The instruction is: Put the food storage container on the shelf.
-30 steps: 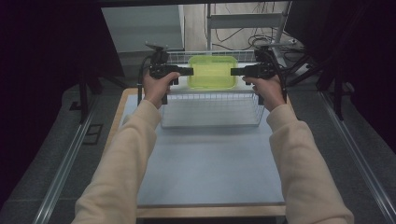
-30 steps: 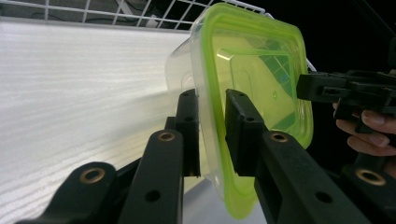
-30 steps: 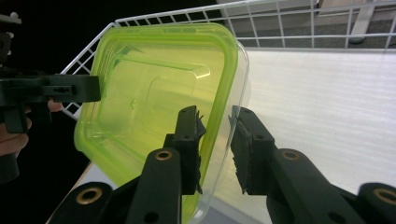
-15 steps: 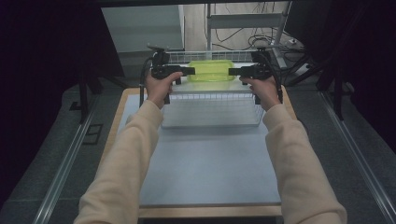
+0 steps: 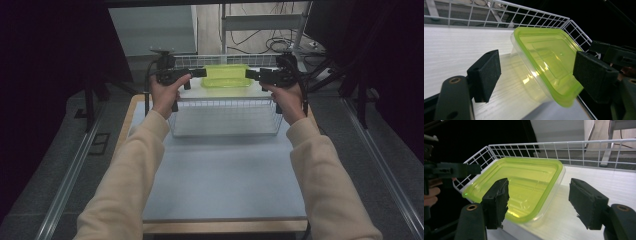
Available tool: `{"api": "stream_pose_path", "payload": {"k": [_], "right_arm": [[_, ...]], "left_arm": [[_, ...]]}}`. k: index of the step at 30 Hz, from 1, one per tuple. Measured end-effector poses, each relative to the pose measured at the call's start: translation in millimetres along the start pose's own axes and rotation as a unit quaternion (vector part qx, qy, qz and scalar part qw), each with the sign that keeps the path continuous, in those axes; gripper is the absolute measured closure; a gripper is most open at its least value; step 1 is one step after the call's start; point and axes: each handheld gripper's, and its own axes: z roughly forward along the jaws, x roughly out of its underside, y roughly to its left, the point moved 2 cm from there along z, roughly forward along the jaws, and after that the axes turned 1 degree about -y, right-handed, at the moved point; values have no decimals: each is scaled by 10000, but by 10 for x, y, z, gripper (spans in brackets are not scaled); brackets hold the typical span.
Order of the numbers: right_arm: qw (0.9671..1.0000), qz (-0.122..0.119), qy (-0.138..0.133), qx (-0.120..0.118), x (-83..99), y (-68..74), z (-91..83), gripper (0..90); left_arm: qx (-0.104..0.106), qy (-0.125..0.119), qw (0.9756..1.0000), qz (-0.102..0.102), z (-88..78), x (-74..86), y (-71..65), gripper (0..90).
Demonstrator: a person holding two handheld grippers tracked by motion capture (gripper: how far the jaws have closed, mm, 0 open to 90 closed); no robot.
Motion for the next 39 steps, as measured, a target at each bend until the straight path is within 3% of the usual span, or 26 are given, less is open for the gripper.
{"api": "stream_pose_path", "payload": {"k": [7, 10, 15, 24, 25, 27, 29, 30, 32, 33, 34, 35, 38, 39], "right_arm": [[9996, -249, -75, -126, 77, 50, -221, 318], [9989, -395, -85, -241, 186, 80, -364, 311], [9980, -512, -50, -378, 413, 82, -538, 305], [9960, -634, 50, -634, 970, 94, -795, 296], [9960, -634, 50, -634, 970, 94, -795, 296], [9944, -759, 55, -732, 1175, 130, -868, 294], [9940, -781, 65, -768, 1244, 143, -892, 294], [9929, -823, 56, -853, 1397, 163, -936, 291], [9927, -786, 46, -914, 1524, 171, -967, 291], [9925, -763, 74, -957, 1599, 172, -979, 291], [9923, -751, 95, -980, 1677, 169, -988, 291], [9923, -751, 95, -980, 1677, 169, -988, 291], [9924, -717, 259, -969, 1976, 137, -1001, 287], [9923, -729, 307, -958, 2037, 129, -1001, 287]], "left_arm": [[45, -94, 9998, 164, -237, 99, -99, 235], [130, -199, 9996, 177, -399, 215, -134, 239], [206, -145, 9992, 306, -539, 407, -169, 247], [538, 28, 9959, 727, -773, 1136, -286, 252], [538, 28, 9959, 727, -773, 1136, -286, 252], [603, 83, 9948, 816, -821, 1367, -319, 252], [600, 117, 9944, 859, -836, 1439, -326, 252], [564, 199, 9935, 967, -859, 1584, -329, 251], [454, 243, 9930, 1059, -878, 1730, -318, 252], [454, 243, 9930, 1059, -878, 1730, -318, 251], [393, 295, 9928, 1096, -895, 1877, -293, 251], [393, 295, 9928, 1096, -895, 1877, -293, 251], [245, 467, 9924, 1116, -890, 2170, -229, 251], [245, 467, 9924, 1116, -890, 2170, -229, 251]]}}
